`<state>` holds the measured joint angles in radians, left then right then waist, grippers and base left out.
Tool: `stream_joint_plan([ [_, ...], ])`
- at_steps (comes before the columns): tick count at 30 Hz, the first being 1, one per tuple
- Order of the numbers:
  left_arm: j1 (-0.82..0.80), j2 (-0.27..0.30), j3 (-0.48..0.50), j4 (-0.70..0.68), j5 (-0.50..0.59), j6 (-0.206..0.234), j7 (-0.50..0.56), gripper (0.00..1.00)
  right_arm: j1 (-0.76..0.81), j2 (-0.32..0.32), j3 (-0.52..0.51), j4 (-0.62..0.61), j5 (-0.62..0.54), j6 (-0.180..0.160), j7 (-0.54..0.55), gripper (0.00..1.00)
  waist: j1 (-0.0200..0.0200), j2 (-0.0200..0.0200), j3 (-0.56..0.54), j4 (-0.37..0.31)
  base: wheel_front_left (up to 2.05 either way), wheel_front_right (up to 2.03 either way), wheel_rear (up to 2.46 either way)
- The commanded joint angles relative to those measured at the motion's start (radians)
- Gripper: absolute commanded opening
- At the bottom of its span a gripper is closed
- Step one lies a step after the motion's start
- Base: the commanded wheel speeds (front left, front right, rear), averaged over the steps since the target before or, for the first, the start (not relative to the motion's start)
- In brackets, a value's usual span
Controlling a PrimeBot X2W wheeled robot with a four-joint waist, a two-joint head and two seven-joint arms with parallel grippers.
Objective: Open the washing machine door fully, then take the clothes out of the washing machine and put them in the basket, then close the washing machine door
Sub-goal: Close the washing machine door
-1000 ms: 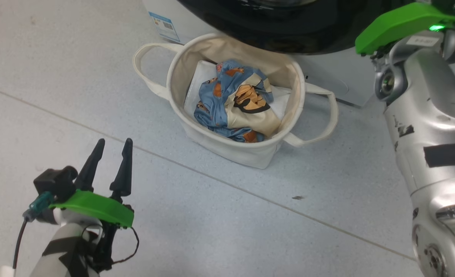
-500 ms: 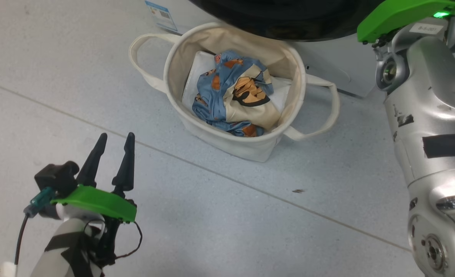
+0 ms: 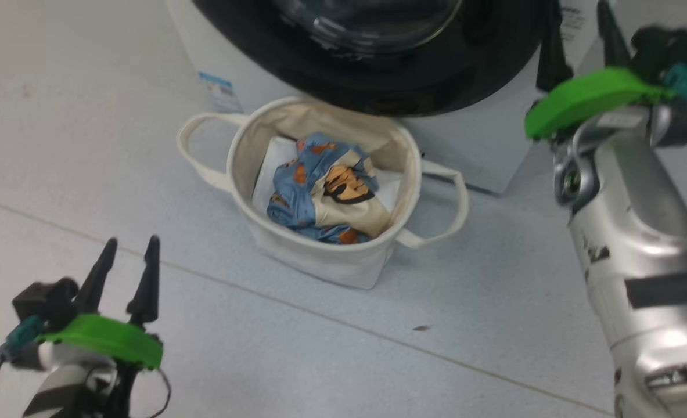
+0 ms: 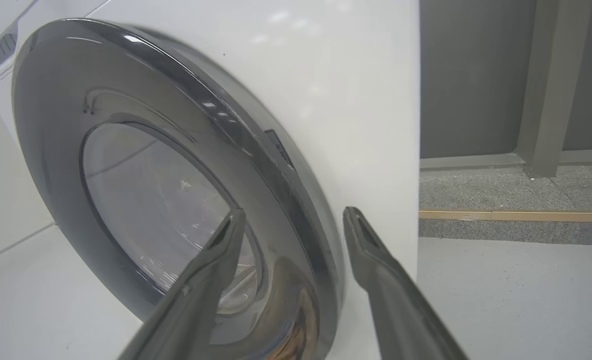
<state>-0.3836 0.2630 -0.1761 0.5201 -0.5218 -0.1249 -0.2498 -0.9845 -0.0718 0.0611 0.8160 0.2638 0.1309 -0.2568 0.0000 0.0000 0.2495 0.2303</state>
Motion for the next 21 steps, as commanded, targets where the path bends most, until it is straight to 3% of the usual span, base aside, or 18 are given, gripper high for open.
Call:
stream_joint_plan([
  [1,0.001,0.059,0.048,-0.022,0.008,-0.006,-0.012,1.00,0.021,0.022,0.025,-0.056,0.011,0.000,-0.005,1.00,0.0000,0.0000,-0.057,-0.052,0.00,0.00,0.00],
  [12,0.111,0.188,0.104,-0.092,0.013,-0.006,-0.012,1.00,0.316,0.022,0.002,-0.280,-0.032,0.000,-0.005,1.00,0.0000,0.0000,-0.189,-0.204,0.00,0.00,0.00],
  [21,0.165,0.252,0.088,-0.201,-0.029,-0.006,-0.012,1.00,0.535,0.022,-0.059,-0.451,-0.058,0.000,-0.005,1.00,0.0000,0.0000,-0.244,-0.260,0.00,0.00,0.00],
])
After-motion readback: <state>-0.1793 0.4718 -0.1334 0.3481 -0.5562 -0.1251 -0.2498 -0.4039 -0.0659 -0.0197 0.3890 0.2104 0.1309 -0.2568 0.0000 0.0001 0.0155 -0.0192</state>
